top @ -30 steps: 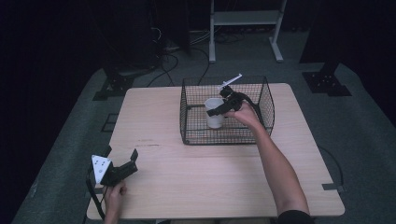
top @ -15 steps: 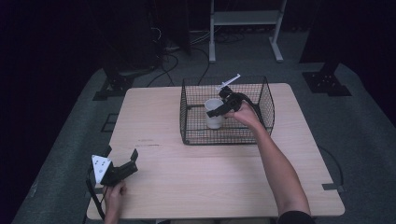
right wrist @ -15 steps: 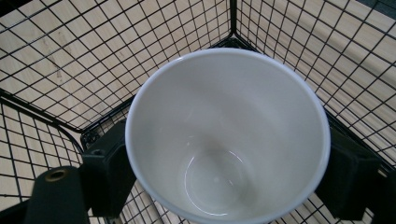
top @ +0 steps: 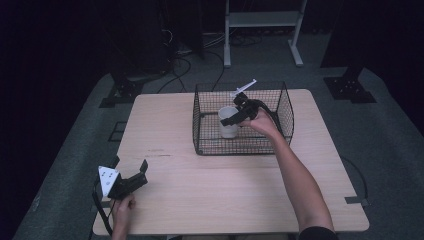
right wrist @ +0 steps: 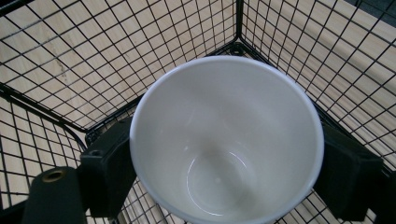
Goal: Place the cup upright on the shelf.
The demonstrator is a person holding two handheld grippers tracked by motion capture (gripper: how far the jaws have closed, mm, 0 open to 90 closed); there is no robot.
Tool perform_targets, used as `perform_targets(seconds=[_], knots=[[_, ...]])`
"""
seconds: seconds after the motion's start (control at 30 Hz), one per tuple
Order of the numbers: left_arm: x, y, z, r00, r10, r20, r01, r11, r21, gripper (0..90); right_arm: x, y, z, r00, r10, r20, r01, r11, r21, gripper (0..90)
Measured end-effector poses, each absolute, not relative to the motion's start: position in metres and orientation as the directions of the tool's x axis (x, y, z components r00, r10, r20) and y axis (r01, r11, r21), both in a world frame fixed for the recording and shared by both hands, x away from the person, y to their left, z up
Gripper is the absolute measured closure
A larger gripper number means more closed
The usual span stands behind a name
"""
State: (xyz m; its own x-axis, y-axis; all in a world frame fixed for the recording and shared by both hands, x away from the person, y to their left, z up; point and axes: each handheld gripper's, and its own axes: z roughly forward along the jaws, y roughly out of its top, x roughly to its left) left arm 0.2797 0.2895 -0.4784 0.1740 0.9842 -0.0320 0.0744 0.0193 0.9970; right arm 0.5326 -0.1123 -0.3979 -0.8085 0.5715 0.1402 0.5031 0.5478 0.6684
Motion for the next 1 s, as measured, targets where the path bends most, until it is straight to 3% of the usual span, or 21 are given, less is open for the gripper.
perform_targets(seconds=[0.43, 1.0], knots=[[0.280, 0.289, -0.478, 0.171, 0.985, -0.031, 0.076, 0.018, 0.997, 0.0, 0.530, -0.112, -0.392, -0.815, 0.557, 0.159, 0.495, 0.527, 0.691, 14.9], [0.280, 0.289, -0.478, 0.174, 0.984, -0.031, 0.073, 0.019, 0.997, 0.0, 0.523, -0.132, -0.366, -0.789, 0.582, 0.197, 0.489, 0.401, 0.775, 13.3]])
